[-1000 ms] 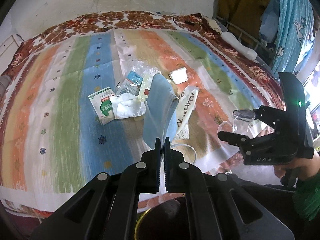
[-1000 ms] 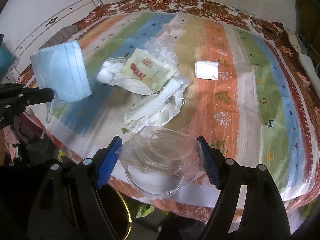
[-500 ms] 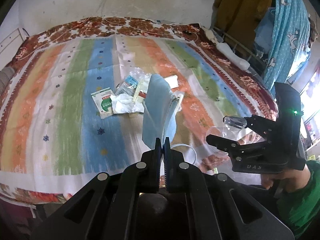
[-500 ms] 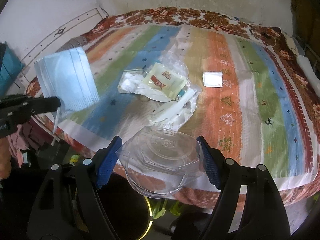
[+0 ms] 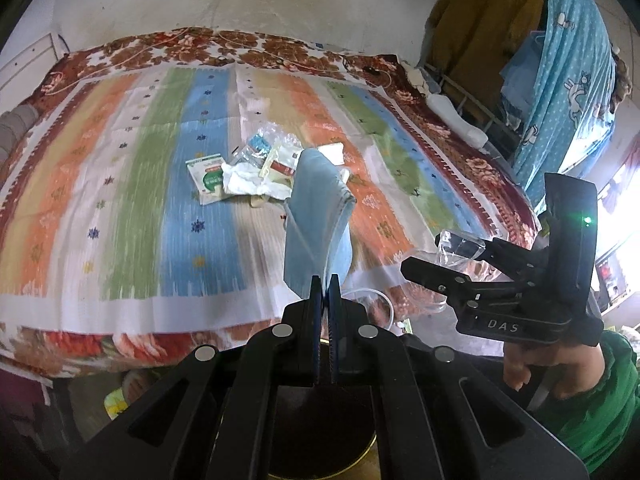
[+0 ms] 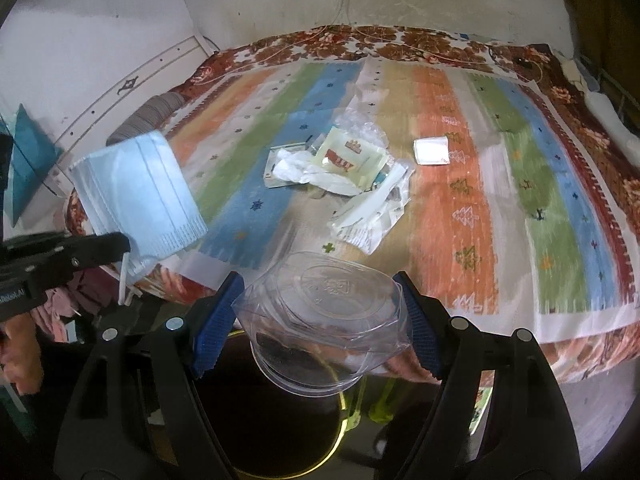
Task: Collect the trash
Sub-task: 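Carry the mask in the left gripper and the cup in the right gripper over the bin, then open the left gripper to drop the mask while the right gripper drops the cup into the bin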
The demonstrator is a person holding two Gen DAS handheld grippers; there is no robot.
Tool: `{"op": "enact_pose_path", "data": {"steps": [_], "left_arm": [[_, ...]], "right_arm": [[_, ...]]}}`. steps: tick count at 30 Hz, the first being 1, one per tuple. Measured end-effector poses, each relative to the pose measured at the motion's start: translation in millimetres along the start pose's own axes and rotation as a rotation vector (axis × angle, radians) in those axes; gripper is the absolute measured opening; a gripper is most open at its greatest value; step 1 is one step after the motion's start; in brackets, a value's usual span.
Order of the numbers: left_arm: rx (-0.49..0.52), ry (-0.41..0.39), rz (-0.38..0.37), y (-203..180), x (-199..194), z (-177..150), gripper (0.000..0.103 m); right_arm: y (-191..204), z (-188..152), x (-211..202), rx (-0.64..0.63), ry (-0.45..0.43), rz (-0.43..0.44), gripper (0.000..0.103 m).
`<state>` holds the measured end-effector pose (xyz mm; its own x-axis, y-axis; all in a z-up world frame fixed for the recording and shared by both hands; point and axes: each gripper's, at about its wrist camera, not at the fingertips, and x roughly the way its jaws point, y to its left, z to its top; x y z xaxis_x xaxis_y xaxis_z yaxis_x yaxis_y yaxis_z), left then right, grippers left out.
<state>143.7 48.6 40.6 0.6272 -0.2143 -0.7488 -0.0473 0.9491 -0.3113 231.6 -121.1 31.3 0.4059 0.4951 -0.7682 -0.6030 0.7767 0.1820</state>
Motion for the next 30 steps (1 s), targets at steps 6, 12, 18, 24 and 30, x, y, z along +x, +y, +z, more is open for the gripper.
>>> {"op": "enact_pose_path", "data": {"steps": [6,12,18,24,30], "left_arm": [[-0.01,0.007,0.003,0.3,-5.9,-25.1,0.002],[-0.059,0.028,0.021,8.7,-7.5,-46.0,0.002],[-0.161,0.071,0.007,23.2,-3.7,-72.9,0.002],[-0.185,0.136,0.049,26.3,10.2,-91.4,0.002],[-0.188,0.154,0.086,23.5,18.9,-101.9,0.002]], "right_arm": [[14.4,-21.9,-1.7,0.001,0.018,0.01,0.072],[21.6,-46.9,6.0,0.009,0.061,0.006,0.072],[29.8,-74.1,19.2,0.012,0.128,-0.005,0.072],[36.7,-95.0,36.8,0.014,0.195,-0.017,0.072],[33.3,-112.8,62.4,0.058,0.291,-0.012,0.072]]}}
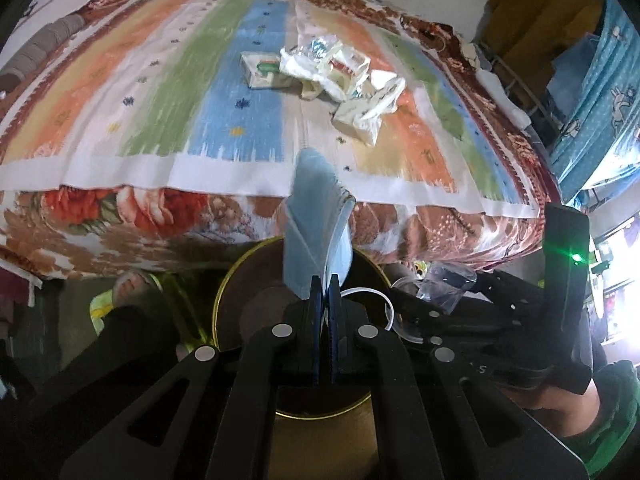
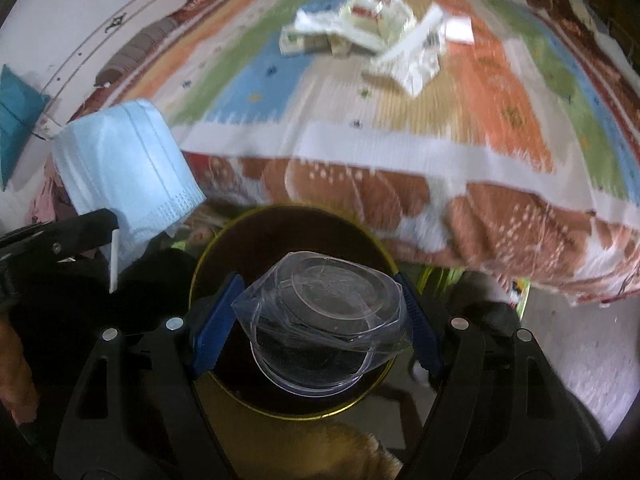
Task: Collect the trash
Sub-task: 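Open the left gripper to drop the mask while the right gripper drops the cup into the bin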
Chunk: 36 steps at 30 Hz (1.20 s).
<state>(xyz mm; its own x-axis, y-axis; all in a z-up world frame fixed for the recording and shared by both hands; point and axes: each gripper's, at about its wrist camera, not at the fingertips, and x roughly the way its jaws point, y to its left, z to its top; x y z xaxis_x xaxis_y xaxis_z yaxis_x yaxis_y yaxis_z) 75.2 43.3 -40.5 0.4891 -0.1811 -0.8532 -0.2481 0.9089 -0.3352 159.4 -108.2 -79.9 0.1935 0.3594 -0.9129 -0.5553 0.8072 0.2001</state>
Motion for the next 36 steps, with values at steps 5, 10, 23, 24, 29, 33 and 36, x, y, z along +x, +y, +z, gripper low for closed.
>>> {"op": "enact_pose_path", "data": {"steps": [5,10,23,24,29,33,36], "left_arm": [[-0.04,0.061,0.012,4.5,19.0,-1.9,0.002],[-0.108,0.141,0.003,16.0,42.3,-1.8,0.002],[-0.179,0.11,0.003,25.9,38.2,4.8,0.051],[-0.18,0.102,0.008,26.4,36.7,6.0,0.051],[-0.195,0.044,0.027,32.3,24.5,15.2,0.056],[-0.208,0.007,0.027,37.6,15.0,24.1,0.062],[-0.219,-0.016,0.019,40.7,8.2,31.8,0.067]], "right_arm": [[-6.8,-1.2,13.2,0.051,0.046,0.02,0.072],[-9.6,-1.5,26.0,0.067,0.085,0.009,0.072],[-20.5,5.3,22.3,0.119,0.055,0.014,0.088],[-20.7,5.9,20.9,0.121,0.049,0.013,0.088],[-22.7,12.2,11.9,0.122,0.007,-0.003,0.088],[-23.7,20.9,-2.0,0.113,-0.052,-0.019,0.088],[-24.4,29.5,-11.0,0.106,-0.09,-0.024,0.09]]}}
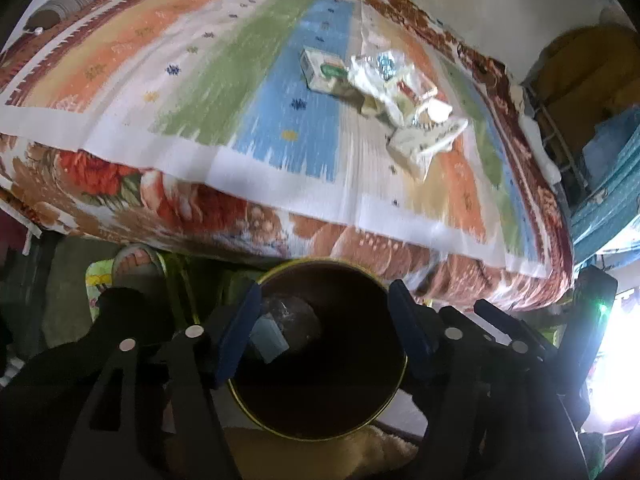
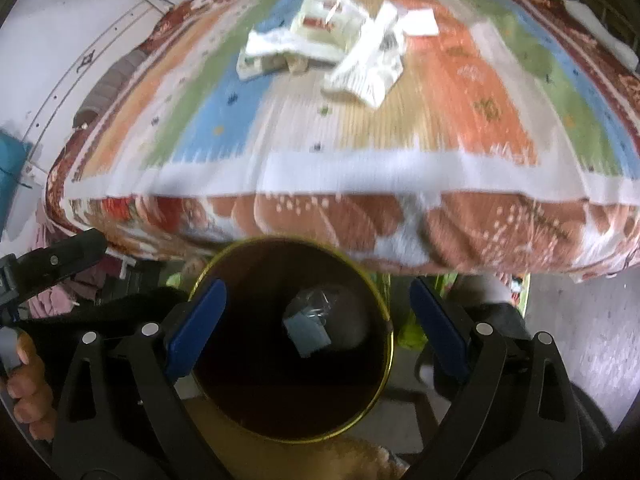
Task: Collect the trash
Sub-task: 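Open the left gripper to drop the mask while the right gripper drops the cup into the bin, then grasp the white tissue with the left gripper while the right gripper grasps the translucent plastic bag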
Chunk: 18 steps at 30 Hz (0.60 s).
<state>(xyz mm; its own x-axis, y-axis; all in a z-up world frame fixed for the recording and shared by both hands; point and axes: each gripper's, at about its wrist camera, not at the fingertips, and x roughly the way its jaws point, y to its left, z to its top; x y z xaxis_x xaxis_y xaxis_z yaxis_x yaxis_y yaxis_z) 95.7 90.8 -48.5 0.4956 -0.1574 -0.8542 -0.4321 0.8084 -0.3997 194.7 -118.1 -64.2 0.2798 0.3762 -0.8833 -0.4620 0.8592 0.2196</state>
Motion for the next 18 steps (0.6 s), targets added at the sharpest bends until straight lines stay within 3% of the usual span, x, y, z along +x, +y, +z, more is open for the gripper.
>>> {"op": "enact_pose_path", "data": {"steps": [7,12,18], "left_arm": [[0.022,-0.032,-0.017,-5.2,-11.6,21.0,0.077],[0.02,-0.06,0.013,-3.5,-19.0,42.2,0.082],[0.017,-0.084,0.03,-5.5,-17.4,62.9,0.095]], "right_arm": [[6.2,25.1,-22.0,-0.067,-0.093,-0.013,0.093],[16.3,38.7,-35.3,-0.155,-0.154,-0.048,0.094],[21.8,54.6,-41.7,-0.198,-0.204,-0.052,0.094]]}}
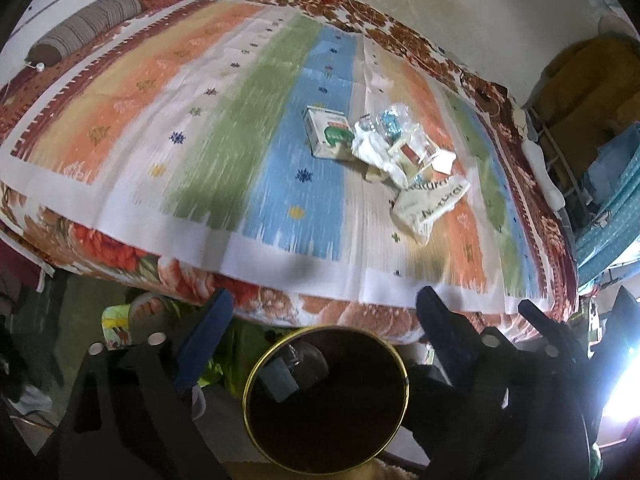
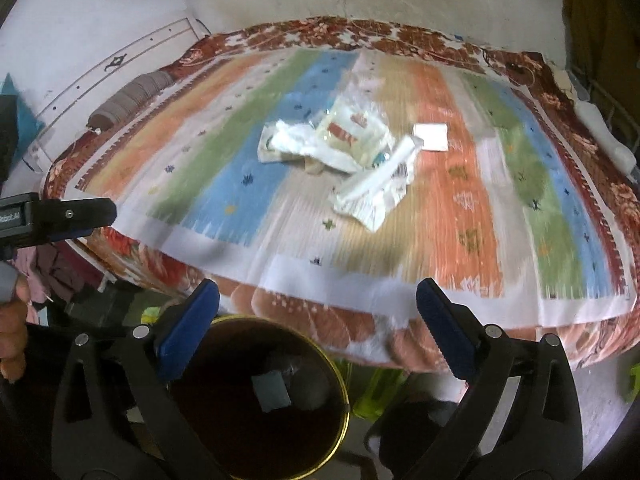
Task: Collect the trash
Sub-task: 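Grasp the white tissue with the left gripper while the right gripper grasps the translucent plastic bag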
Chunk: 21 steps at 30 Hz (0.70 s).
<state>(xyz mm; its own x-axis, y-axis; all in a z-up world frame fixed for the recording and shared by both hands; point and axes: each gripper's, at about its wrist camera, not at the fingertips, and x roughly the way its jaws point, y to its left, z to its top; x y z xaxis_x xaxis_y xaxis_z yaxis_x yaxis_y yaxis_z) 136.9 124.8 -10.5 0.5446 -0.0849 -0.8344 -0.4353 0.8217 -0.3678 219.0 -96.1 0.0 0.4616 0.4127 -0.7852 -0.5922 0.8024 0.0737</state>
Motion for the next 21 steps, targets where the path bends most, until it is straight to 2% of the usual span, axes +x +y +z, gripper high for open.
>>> {"op": "enact_pose_path", "data": {"steps": [6,11,21], "left_arm": [[0.061,0.011,-0.025,-14.2,15.8,25.4,0.097],[0.104,-0.042,-0.014,-19.5,21.9,47.4,0.097],[0.076,-0.014,-0.056,-11.9,52.2,74.5,0.097]], "right_arm": [[4.7,14.7,5.0,-0.047,-0.033,-0.005,0.094],[3.3,29.0,11.2,-0.058,-0.059,0.005,0.094],[-1.9,54.5,33.9,-0.094,-0.085,0.017,0.094]]}}
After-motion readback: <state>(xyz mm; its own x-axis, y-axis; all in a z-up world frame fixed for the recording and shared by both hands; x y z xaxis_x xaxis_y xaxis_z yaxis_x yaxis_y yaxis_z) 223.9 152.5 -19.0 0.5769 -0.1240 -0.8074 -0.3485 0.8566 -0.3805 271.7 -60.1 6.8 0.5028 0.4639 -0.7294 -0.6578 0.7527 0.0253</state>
